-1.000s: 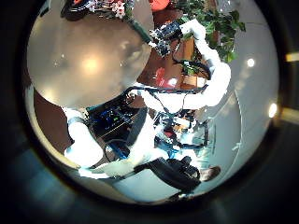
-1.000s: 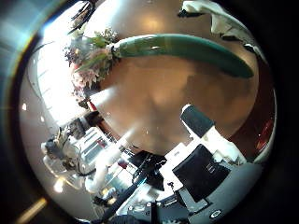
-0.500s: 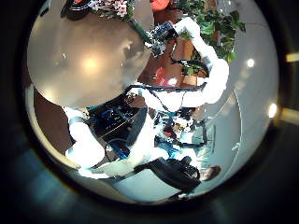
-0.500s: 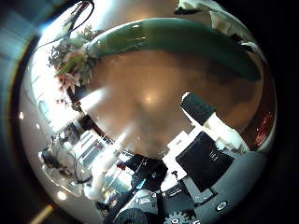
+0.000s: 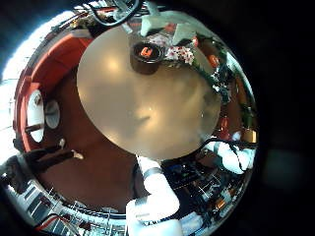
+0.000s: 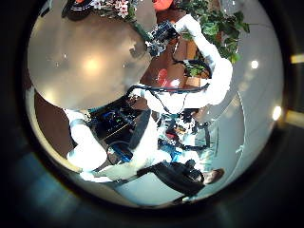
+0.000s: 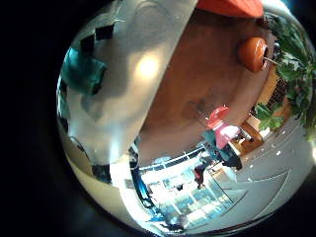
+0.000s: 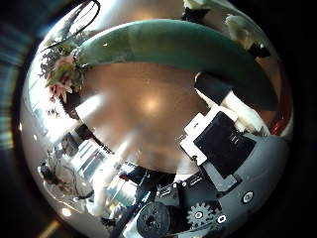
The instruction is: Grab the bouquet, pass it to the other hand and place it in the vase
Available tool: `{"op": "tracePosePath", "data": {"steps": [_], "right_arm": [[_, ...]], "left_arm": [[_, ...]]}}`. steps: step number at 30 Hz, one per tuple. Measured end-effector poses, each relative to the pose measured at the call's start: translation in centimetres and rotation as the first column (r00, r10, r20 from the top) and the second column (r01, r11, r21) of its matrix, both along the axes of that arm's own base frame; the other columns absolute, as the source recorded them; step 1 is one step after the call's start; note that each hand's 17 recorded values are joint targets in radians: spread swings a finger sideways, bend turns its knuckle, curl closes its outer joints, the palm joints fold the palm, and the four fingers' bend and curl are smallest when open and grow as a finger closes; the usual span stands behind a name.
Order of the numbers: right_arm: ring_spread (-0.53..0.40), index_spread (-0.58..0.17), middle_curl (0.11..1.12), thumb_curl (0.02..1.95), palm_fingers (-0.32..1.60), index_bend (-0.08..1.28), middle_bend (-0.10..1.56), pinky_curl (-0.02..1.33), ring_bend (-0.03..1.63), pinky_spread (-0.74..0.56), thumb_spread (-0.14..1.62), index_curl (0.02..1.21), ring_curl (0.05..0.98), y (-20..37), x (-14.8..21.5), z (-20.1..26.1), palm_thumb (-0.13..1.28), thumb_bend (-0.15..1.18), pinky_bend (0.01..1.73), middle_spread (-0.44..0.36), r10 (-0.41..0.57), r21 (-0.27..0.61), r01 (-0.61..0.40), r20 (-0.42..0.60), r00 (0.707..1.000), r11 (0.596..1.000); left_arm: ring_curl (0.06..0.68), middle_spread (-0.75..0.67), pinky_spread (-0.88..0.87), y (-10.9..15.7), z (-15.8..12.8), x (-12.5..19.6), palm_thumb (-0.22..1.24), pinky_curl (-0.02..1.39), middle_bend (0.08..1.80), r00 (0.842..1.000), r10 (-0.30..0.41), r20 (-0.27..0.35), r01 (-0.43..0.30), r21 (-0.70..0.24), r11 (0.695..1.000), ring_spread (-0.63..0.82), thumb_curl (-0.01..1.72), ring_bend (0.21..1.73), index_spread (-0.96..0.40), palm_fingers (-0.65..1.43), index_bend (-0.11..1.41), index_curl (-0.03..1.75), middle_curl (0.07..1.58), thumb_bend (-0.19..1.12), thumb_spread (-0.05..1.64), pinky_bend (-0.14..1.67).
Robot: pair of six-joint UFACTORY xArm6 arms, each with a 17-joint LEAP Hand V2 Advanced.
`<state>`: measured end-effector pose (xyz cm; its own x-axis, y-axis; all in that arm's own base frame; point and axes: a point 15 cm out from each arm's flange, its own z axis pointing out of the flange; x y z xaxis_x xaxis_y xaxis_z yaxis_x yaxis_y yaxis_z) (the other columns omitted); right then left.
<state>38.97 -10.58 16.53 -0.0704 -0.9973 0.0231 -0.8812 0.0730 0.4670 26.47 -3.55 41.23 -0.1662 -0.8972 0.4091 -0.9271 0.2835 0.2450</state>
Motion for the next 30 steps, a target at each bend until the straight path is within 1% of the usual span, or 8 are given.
{"op": "tracePosePath", "data": {"steps": [6, 10, 13, 15, 19, 25, 27, 30], "right_arm": [[-0.266, -0.521, 0.89, 0.55, 0.93, 0.62, 0.94, 0.55, 1.29, -0.42, 0.96, 0.88, 0.653, 0.3, 1.3, -0.1, 0.93, -0.01, 1.25, -0.301, 0.001, -0.019, 0.0, 0.049, 0.999, 1.0], [-0.261, -0.533, 0.97, 0.58, 1.02, 0.73, 0.99, 0.61, 1.32, -0.35, 0.93, 0.99, 0.685, 0.3, 2.5, 0.7, 1.01, 0.0, 1.34, -0.315, 0.0, -0.036, 0.004, 0.108, 0.994, 0.999], [-0.256, -0.521, 1.0, 0.61, 1.09, 0.83, 1.05, 0.64, 1.32, -0.31, 0.92, 1.04, 0.703, 0.1, 3.2, 1.9, 1.07, 0.01, 1.36, -0.311, -0.003, -0.051, 0.013, 0.191, 0.982, 0.999], [-0.251, -0.502, 1.03, 0.65, 1.1, 0.88, 1.1, 0.67, 1.33, -0.27, 0.91, 1.07, 0.722, 0.0, 4.0, 3.1, 1.14, 0.04, 1.37, -0.301, -0.001, -0.065, 0.019, 0.272, 0.962, 0.998], [-0.244, -0.469, 1.04, 0.71, 1.12, 0.96, 1.15, 0.7, 1.35, -0.24, 0.89, 1.1, 0.742, -0.2, 5.0, 7.1, 1.18, 0.07, 1.37, -0.281, 0.018, -0.091, 0.024, 0.434, 0.901, 0.996], [-0.231, -0.407, 1.04, 0.8, 1.12, 1.03, 1.2, 0.75, 1.38, -0.2, 0.86, 1.1, 0.765, -2.1, 4.1, 13.6, 1.19, 0.07, 1.35, -0.244, 0.02, -0.097, 0.041, 0.551, 0.834, 0.994], [-0.228, -0.393, 1.04, 0.83, 1.12, 1.04, 1.21, 0.77, 1.38, -0.19, 0.86, 1.1, 0.767, -2.7, 3.7, 15.0, 1.19, 0.07, 1.34, -0.235, -0.013, -0.068, 0.065, 0.583, 0.813, 0.996], [-0.222, -0.365, 1.03, 0.87, 1.12, 1.05, 1.24, 0.79, 1.39, -0.19, 0.84, 1.09, 0.771, -1.2, 3.5, 16.7, 1.19, 0.06, 1.33, -0.218, -0.098, 0.065, 0.073, 0.627, 0.773, 0.995]], "left_arm": [[0.204, 0.37, 0.5, 0.0, 0.1, -0.1, 0.22, 0.28, 0.21, 1.0, 0.0, 0.0, 0.0, 0.001, 1.0, 0.56, 0.29, 0.45, 0.08, 0.15, 0.18, 0.35, 0.37, -0.02, 1.18, 0.19], [0.205, 0.37, 0.5, 0.0, 0.1, -0.1, 0.22, 0.28, 0.21, 1.0, 0.0, 0.001, 0.0, 0.002, 1.0, 0.56, 0.29, 0.44, 0.08, 0.15, 0.18, 0.35, 0.37, -0.02, 1.18, 0.19], [0.205, 0.37, 0.5, 0.0, 0.1, -0.1, 0.22, 0.28, 0.21, 1.0, 0.0, 0.001, 0.0, 0.002, 1.0, 0.56, 0.29, 0.44, 0.08, 0.15, 0.18, 0.35, 0.37, -0.02, 1.18, 0.19], [0.205, 0.37, 0.5, 0.1, 0.2, -0.1, 0.22, 0.28, 0.21, 1.0, 0.001, 0.002, -0.001, 0.003, 1.0, 0.56, 0.29, 0.44, 0.08, 0.15, 0.18, 0.35, 0.37, -0.02, 1.18, 0.19], [0.206, 0.37, 0.5, 0.1, 0.4, -0.1, 0.22, 0.28, 0.21, 1.0, 0.0, 0.004, 0.0, 0.007, 1.0, 0.56, 0.29, 0.44, 0.08, 0.15, 0.18, 0.35, 0.37, -0.02, 1.18, 0.19], [0.207, 0.37, 0.5, -0.1, 0.8, 0.0, 0.22, 0.28, 0.21, 1.0, -0.002, 0.015, 0.002, -0.003, 1.0, 0.56, 0.29, 0.44, 0.08, 0.15, 0.18, 0.35, 0.37, -0.02, 1.18, 0.19], [0.207, 0.37, 0.5, -0.4, 1.0, 0.1, 0.22, 0.28, 0.21, 1.0, -0.002, 0.02, 0.002, -0.012, 1.0, 0.56, 0.29, 0.44, 0.08, 0.15, 0.18, 0.35, 0.37, -0.02, 1.18, 0.19], [0.206, 0.37, 0.5, -0.4, 1.3, 0.0, 0.22, 0.28, 0.21, 1.0, -0.003, 0.029, 0.004, -0.014, 1.0, 0.56, 0.29, 0.44, 0.08, 0.15, 0.18, 0.35, 0.37, -0.02, 1.18, 0.18]]}}
